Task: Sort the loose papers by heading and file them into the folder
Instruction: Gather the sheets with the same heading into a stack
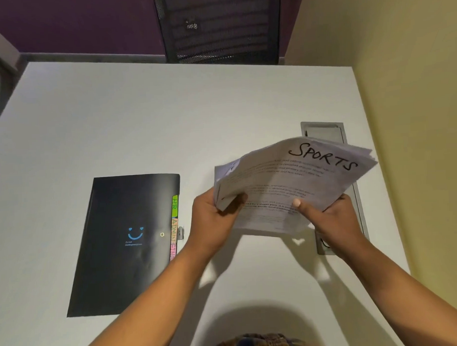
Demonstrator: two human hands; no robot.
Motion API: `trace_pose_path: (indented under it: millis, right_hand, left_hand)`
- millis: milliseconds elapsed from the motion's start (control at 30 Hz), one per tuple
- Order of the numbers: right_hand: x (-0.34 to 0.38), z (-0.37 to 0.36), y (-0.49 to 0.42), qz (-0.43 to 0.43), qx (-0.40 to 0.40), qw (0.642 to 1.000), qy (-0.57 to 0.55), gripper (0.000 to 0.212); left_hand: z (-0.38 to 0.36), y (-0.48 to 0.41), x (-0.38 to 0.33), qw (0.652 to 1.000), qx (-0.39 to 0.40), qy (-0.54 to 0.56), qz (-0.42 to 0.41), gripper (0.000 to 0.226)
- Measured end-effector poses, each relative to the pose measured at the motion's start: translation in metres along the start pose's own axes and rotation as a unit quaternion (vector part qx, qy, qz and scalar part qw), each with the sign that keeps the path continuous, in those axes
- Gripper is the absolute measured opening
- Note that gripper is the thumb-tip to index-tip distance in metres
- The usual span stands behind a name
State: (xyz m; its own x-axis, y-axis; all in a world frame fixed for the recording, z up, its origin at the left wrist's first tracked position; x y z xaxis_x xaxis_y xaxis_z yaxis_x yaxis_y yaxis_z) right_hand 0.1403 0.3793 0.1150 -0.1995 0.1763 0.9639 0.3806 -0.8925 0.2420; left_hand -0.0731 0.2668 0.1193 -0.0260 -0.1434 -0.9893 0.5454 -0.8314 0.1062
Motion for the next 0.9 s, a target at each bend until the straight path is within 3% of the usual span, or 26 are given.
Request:
trace_pose_path:
  millis: [167,300,400,600,733,900]
  right_hand:
    - [0.007,-0.005,0.002,0.039,0.009,0.999,0.031,0.034]
    - [0.002,-0.013,0.004,0.033,0.026,0.998,0.042,0.039]
    - [0.013,-0.008,0.005,0.064,-0.004,0.998,0.028,0.043]
    - [0.037,-0.004,0.005,0.106,0.014,0.994,0.038,0.031]
    - [0.048,-0.004,0.005,0.132,0.008,0.989,0.067,0.039]
    - [0.031,-0.01,0.002,0.119,0.001,0.992,0.037,0.043]
  left_hand:
    - [0.006,-0.004,-0.002,0.994,0.014,-0.048,-0.094,0.031]
    - [0.003,-0.003,0.016,0.995,0.039,-0.059,-0.066,0.019]
    - [0.005,-0.002,0.005,0.995,0.025,-0.065,-0.067,0.012]
    - [0.014,-0.008,-0.035,0.995,-0.005,0.038,-0.09,0.028]
    - [0.013,-0.008,-0.06,0.987,-0.029,0.069,-0.14,0.028]
    - [0.004,-0.015,-0.037,0.99,-0.014,-0.027,-0.141,0.027]
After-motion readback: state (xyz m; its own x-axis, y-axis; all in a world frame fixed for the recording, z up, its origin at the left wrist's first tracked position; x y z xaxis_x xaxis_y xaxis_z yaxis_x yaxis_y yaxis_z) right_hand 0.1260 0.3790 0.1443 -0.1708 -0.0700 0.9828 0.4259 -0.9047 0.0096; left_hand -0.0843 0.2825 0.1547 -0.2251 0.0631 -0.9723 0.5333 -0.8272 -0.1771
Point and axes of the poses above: each hand's wrist, its own y-axis away from the middle knuckle, its own z-axis out of the back of the hand, x = y × z, the point moved 9 cm from there along -y, towards the middle knuckle, and after that the axes turned 2 degrees about -y, right-handed, at the moved point
